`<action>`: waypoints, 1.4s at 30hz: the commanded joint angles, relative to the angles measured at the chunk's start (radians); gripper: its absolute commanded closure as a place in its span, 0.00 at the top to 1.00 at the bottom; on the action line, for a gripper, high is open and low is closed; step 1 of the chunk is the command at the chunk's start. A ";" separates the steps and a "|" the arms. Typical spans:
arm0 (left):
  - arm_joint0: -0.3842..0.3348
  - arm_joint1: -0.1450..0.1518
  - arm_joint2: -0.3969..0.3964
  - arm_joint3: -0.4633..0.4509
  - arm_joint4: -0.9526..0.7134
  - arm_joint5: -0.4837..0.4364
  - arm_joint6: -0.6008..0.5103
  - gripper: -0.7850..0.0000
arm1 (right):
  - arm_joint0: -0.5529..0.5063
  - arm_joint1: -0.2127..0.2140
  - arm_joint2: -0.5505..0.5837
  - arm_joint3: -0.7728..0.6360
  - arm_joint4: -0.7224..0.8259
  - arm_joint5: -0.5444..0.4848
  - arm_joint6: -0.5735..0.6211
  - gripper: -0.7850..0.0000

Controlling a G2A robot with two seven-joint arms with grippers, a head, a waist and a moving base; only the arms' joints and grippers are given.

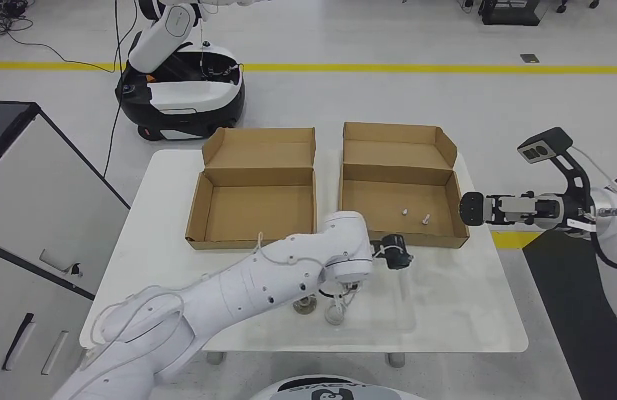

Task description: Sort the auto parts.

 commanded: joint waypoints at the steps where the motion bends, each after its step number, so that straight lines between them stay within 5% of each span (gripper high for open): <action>1: 0.007 0.019 -0.021 -0.043 0.007 0.004 0.000 0.00 | 0.000 0.000 0.000 0.000 0.000 0.000 0.000 1.00; 15: 0.148 0.181 -0.236 -0.449 0.074 -0.022 0.008 0.00 | 0.000 0.000 0.000 0.000 0.000 0.000 0.000 1.00; 21: 0.261 0.245 -0.390 -0.570 0.005 -0.144 0.130 0.00 | 0.000 0.000 0.000 0.000 0.000 0.000 0.000 1.00; 33: 0.491 0.348 -0.726 -0.520 -0.196 -0.511 0.497 0.00 | 0.000 0.000 0.000 0.000 0.000 0.000 0.000 1.00; 40: 0.520 0.386 -0.828 -0.412 -0.362 -0.742 0.728 0.00 | 0.000 0.000 0.000 0.000 0.000 0.000 0.000 1.00; 42: 0.511 0.396 -0.830 -0.415 -0.413 -0.742 0.750 0.00 | 0.000 0.000 0.000 0.000 0.000 0.000 0.000 1.00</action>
